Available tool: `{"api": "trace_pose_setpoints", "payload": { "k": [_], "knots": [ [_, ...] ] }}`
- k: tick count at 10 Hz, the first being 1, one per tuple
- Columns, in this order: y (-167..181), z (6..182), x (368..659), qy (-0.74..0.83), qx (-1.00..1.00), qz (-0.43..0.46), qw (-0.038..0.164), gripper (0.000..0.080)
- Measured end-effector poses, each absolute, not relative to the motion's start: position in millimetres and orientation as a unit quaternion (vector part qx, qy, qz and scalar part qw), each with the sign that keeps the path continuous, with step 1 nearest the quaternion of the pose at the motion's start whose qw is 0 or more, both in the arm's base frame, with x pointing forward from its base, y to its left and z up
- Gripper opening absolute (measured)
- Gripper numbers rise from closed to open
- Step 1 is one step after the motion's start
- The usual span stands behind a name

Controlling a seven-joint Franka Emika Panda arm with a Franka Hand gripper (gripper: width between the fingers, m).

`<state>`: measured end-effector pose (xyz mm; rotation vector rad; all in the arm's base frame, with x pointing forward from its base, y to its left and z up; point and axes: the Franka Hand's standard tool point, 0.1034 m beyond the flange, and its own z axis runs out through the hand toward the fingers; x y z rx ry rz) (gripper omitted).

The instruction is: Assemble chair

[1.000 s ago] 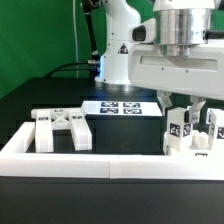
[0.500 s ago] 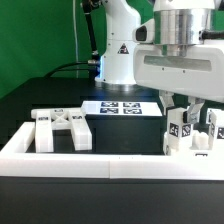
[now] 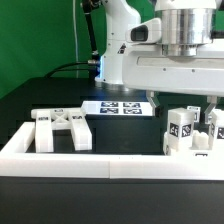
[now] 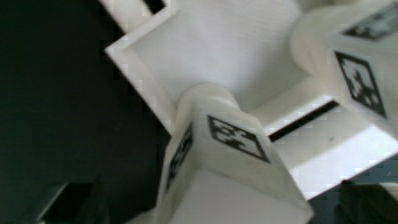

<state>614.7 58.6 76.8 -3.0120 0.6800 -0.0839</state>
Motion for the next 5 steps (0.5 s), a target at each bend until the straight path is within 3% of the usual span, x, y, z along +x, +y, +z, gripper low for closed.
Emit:
{"api": "trace_pose_setpoints", "payload": {
  "k": [5],
  "knots": [
    [53.7,76.8,615.1,-0.009,-0.999,-0.032,0.015,0.0649]
  ]
}}
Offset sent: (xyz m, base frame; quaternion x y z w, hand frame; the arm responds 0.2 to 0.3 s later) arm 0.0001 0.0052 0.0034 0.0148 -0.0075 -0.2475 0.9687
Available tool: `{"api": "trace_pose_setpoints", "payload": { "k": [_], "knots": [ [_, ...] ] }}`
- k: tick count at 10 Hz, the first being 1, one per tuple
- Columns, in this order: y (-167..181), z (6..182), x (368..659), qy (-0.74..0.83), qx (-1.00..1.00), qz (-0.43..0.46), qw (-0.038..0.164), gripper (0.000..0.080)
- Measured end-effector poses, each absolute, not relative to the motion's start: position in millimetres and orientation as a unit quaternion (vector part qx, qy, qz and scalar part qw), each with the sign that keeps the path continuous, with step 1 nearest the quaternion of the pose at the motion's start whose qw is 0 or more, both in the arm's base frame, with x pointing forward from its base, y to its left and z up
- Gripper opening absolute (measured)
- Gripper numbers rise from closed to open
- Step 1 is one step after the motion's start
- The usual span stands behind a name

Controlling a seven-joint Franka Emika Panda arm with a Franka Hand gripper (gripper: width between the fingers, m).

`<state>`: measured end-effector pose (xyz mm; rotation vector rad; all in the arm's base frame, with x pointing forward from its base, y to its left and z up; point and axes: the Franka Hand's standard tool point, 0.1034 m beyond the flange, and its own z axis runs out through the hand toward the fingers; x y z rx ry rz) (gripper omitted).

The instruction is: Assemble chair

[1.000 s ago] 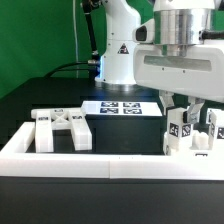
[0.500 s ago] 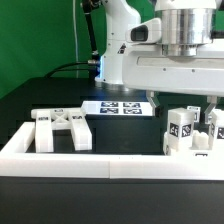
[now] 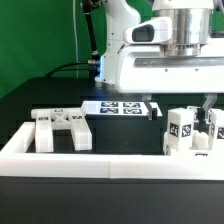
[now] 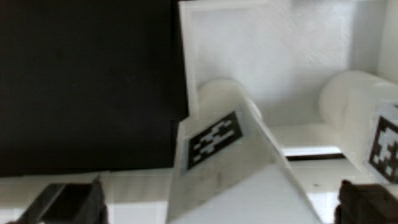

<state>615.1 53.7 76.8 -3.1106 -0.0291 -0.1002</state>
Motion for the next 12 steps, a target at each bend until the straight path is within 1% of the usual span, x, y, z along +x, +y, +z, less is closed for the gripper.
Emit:
{"api": "trace_pose_setpoints", "payload": {
  "k": [4,6,8,9,10,12],
  "knots": [
    [52.7,75.9,614.7,-0.189,-0.982,-0.031,0.001,0.0649],
    [50.8,75.7,614.6,-0.207,-0.978,-0.031,-0.001,0.0649],
    [50.7,75.6,614.6,-0.189,-0.981,-0.031,-0.001,0.0385],
    [50.5,75.7,614.7,-0.189,-0.981,-0.031,-0.001,0.0385],
    [50.6,75.6,614.6,-0.173,-0.984,-0.031,0.0,0.029],
    [51.0,75.3,614.5,-0.079,-0.996,-0.031,0.003,0.029]
  ]
}}
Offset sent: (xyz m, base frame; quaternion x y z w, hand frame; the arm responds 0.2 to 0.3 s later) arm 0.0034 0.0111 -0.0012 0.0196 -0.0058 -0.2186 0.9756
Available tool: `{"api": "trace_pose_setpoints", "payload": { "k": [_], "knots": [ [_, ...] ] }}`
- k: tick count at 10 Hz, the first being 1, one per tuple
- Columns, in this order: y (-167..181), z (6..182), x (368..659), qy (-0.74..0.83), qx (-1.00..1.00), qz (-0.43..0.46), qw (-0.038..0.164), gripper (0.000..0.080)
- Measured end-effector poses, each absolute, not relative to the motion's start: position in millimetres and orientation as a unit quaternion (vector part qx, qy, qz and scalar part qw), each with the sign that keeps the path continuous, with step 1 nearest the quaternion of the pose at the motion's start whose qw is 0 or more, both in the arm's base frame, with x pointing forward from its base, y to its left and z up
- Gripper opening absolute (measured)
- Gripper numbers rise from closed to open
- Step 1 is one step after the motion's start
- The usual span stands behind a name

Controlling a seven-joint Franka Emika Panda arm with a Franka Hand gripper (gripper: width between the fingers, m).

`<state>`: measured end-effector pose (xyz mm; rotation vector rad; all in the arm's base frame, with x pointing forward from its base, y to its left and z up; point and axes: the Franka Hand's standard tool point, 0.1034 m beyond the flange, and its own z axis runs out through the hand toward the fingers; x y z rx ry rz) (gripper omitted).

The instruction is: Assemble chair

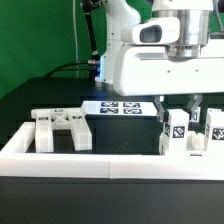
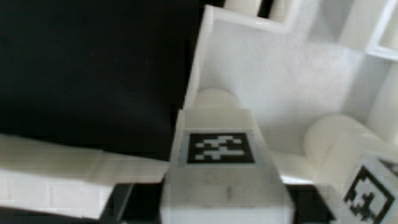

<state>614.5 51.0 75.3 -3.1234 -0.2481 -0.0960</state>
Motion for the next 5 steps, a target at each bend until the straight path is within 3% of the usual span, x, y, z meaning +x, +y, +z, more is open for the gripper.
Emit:
{"api": "trace_pose_setpoints", "payload": {
  "k": [5],
  "knots": [
    [54.2,74.2,615.2,0.228,-0.973,-0.028,0.012,0.0291]
  ]
}}
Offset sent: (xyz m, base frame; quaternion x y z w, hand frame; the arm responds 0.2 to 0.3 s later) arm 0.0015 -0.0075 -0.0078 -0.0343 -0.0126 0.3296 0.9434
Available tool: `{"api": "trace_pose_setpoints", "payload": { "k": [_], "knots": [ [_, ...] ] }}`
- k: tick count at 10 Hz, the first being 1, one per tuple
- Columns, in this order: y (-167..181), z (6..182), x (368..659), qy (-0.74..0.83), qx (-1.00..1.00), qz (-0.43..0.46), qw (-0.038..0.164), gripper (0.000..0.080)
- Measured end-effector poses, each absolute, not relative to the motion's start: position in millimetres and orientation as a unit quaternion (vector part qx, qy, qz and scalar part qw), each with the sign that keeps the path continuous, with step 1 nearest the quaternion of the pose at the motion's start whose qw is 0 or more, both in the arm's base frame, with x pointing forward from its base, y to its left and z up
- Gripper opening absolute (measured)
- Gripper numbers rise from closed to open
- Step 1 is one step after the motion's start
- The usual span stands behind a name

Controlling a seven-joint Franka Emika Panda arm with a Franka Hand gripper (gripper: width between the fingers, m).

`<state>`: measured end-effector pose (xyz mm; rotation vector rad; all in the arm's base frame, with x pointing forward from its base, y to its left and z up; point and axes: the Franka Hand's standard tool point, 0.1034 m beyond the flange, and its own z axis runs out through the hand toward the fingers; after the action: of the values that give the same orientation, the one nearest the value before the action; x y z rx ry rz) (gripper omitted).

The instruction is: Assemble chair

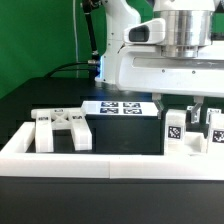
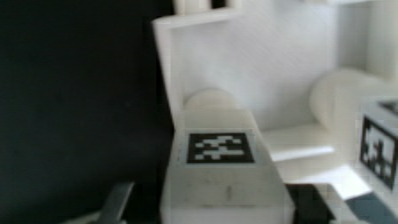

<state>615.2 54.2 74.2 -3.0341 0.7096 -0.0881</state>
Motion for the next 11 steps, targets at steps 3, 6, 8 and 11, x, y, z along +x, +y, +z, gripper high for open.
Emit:
{"api": "trace_pose_setpoints", "payload": {
  "k": [3,6,8,11],
  "knots": [
    [55.9,74.0,616.7,0.368,-0.929,-0.025,0.022,0.0291],
    [59.8,73.8,616.3,0.396,-0.917,-0.023,0.026,0.0459],
    [60.4,77.4,617.5,0.349,-0.936,-0.027,0.025,0.0603],
    [61.8,80.2,618.3,0.218,-0.975,-0.032,0.023,0.0647]
  ]
}}
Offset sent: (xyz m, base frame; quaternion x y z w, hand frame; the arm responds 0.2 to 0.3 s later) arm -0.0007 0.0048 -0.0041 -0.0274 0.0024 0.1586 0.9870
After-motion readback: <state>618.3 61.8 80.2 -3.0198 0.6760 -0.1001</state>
